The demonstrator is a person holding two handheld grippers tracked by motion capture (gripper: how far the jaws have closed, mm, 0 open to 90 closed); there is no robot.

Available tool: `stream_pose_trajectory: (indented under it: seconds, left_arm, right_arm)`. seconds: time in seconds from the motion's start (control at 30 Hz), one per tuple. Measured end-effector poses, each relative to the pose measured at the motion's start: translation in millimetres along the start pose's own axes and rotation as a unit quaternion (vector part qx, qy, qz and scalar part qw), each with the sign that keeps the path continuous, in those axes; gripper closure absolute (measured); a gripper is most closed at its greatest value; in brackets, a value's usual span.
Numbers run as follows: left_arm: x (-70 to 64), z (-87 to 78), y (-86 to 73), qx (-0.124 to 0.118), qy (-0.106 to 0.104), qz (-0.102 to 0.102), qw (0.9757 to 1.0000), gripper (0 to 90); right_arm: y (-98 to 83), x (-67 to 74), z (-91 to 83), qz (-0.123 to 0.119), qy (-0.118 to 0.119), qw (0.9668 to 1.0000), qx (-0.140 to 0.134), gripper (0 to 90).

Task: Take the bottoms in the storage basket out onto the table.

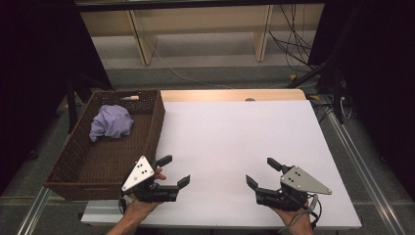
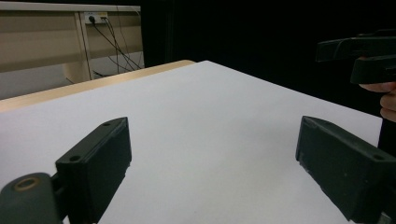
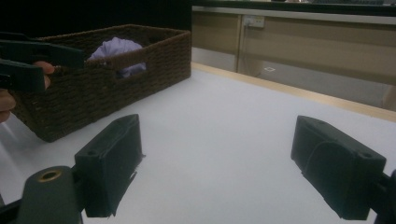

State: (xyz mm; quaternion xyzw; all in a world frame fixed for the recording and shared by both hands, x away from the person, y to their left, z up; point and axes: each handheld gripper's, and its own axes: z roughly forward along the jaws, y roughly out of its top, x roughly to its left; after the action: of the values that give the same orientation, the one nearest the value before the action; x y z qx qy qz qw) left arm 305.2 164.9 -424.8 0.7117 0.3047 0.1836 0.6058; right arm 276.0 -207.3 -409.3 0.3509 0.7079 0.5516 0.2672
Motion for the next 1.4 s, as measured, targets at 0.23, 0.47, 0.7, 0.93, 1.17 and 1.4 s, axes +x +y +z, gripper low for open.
stream_pose_trajectory:
  seconds: [0.23,0.47,0.7,0.93,1.17,1.4]
  left_arm:
    - [0.0,-0.2,0.4,-0.001,0.000,-0.002,1.0000,10.0]
    - [-0.4,0.8,1.3,-0.001,-0.002,-0.006,1.0000,10.0]
    - [0.9,0.4,3.8,-0.001,-0.010,-0.025,0.9996,10.0]
    - [3.9,-1.2,9.6,-0.005,-0.012,-0.035,0.9993,10.0]
    - [5.9,0.3,23.2,-0.010,-0.005,-0.036,0.9993,10.0]
    - [14.5,3.2,35.9,-0.018,0.011,-0.045,0.9988,10.0]
  right_arm:
    - [-0.2,1.0,0.9,-0.001,0.000,1.0000,0.001,17.2]
    - [0.0,2.0,1.5,-0.004,0.000,1.0000,0.001,17.4]
    - [0.1,3.1,1.9,-0.006,-0.002,1.0000,0.002,17.5]
    - [0.1,3.8,2.4,-0.010,-0.003,0.9999,0.002,17.6]
    - [-0.1,2.8,3.0,-0.010,-0.005,0.9999,0.004,17.7]
    - [0.3,3.4,4.8,-0.011,-0.003,0.9999,0.002,17.7]
